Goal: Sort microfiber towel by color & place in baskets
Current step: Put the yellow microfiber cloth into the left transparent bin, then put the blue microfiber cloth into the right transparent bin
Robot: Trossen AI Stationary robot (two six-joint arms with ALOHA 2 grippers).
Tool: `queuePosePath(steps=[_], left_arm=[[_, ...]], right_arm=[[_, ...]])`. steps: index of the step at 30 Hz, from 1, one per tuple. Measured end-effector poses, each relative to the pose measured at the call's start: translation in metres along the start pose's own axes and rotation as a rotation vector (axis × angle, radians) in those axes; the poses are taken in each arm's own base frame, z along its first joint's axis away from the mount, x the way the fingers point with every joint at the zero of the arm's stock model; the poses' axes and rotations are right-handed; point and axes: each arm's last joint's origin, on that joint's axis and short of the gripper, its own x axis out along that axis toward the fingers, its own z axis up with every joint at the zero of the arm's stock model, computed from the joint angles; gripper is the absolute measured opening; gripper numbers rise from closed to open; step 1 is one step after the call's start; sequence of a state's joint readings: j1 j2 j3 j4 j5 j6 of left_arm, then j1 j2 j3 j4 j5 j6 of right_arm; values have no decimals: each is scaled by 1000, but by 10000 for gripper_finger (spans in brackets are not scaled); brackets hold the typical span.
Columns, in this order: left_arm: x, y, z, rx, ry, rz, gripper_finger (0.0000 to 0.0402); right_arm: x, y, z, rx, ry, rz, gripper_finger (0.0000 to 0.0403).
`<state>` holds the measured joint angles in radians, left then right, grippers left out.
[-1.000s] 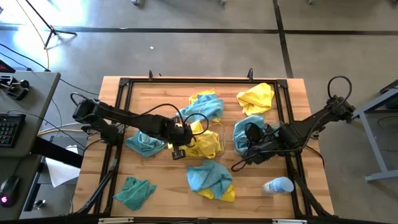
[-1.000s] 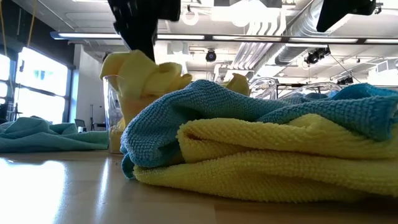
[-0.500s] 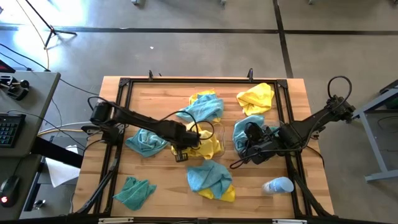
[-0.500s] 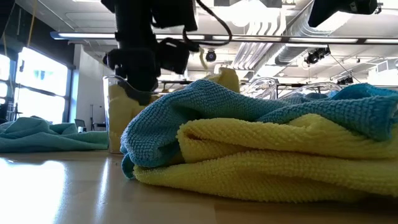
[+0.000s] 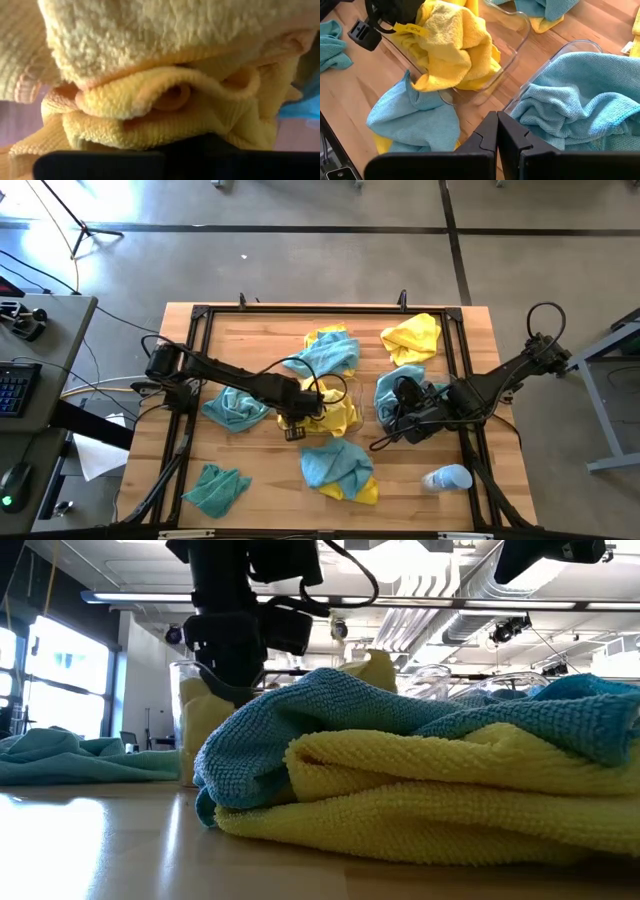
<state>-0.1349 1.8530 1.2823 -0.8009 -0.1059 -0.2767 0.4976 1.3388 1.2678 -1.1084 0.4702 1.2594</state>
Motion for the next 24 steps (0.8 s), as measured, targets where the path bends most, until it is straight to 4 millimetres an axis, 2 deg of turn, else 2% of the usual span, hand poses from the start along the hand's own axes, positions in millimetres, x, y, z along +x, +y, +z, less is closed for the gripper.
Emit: queuePosePath(steps=[10, 14, 20, 24], left_arm=[[-5, 6, 1, 3, 17, -4, 108], [-26, 10, 6, 22, 40, 6, 121], [-62, 10, 19, 21, 4, -1, 122], [-79, 11, 22, 22, 15, 1, 122]], right_arm=[[0, 0, 0, -2, 0, -1, 0], [0, 0, 0, -4, 1, -3, 0], [0, -2, 0, -14, -6, -17, 0], [0, -2, 0, -14, -28, -24, 0]])
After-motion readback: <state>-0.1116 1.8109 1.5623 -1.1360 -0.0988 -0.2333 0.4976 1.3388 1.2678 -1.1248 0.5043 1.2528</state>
